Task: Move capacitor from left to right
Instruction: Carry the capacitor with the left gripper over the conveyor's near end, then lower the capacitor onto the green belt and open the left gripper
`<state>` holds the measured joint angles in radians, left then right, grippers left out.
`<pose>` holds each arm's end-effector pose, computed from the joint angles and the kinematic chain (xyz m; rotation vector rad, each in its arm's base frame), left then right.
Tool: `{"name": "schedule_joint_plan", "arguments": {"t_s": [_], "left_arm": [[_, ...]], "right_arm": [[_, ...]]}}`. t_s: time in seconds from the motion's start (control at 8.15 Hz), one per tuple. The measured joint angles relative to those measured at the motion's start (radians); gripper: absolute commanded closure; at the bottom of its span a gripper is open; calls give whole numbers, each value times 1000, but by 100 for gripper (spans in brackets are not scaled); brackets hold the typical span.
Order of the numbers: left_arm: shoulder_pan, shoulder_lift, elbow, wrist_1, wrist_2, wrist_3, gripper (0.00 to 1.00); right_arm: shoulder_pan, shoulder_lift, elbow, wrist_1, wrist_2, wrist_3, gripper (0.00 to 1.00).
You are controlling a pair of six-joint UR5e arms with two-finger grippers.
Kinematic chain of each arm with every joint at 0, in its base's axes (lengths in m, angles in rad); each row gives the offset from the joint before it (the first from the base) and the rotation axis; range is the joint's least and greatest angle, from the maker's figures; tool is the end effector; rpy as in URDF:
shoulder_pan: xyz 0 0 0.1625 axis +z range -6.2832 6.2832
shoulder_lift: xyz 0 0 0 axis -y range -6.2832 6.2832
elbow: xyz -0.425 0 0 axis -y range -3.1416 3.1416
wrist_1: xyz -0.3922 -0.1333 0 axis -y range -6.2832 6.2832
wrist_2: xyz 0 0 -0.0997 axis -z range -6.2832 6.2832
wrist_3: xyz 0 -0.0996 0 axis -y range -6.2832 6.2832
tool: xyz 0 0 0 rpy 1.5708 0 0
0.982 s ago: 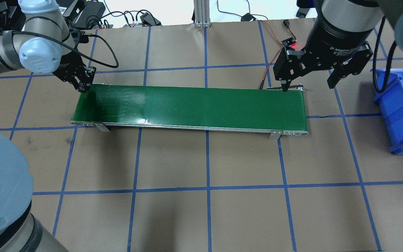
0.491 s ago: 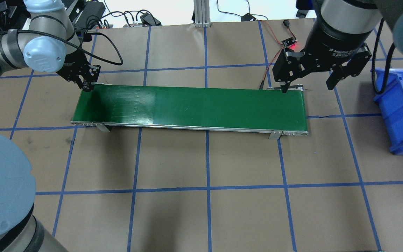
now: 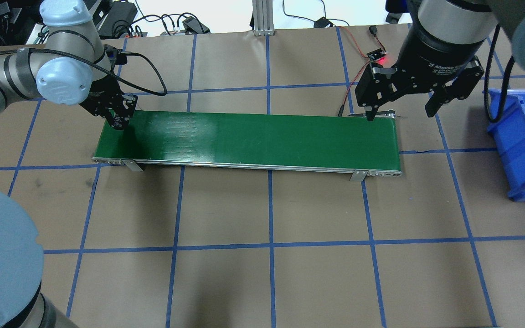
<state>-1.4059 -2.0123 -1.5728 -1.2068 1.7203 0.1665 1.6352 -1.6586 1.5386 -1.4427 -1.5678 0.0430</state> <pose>-0.0139 -0.6384 0.2724 0.0114 3.0033 0.1549 0.1623 -0.4415 0.5324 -0.0336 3.1388 0.0129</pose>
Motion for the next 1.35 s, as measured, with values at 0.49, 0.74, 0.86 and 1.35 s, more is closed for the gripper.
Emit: {"name": "schedule_joint_plan", "arguments": {"t_s": [0.49,0.74,0.86,1.35], "left_arm": [[-2,8,-40,16,-12,-1,4],[-5,6,-44,18,-43,-6,0],[-16,8,-42,16,-49,-18,0],[-78,114,24,-202,-52,-133,0]], "right_arm": [[0,0,0,-1,4,0,0],[0,0,0,-1,5,0,0],[0,0,0,-1,4,0,0],[0,15,0,-9,-10,0,0]]}}
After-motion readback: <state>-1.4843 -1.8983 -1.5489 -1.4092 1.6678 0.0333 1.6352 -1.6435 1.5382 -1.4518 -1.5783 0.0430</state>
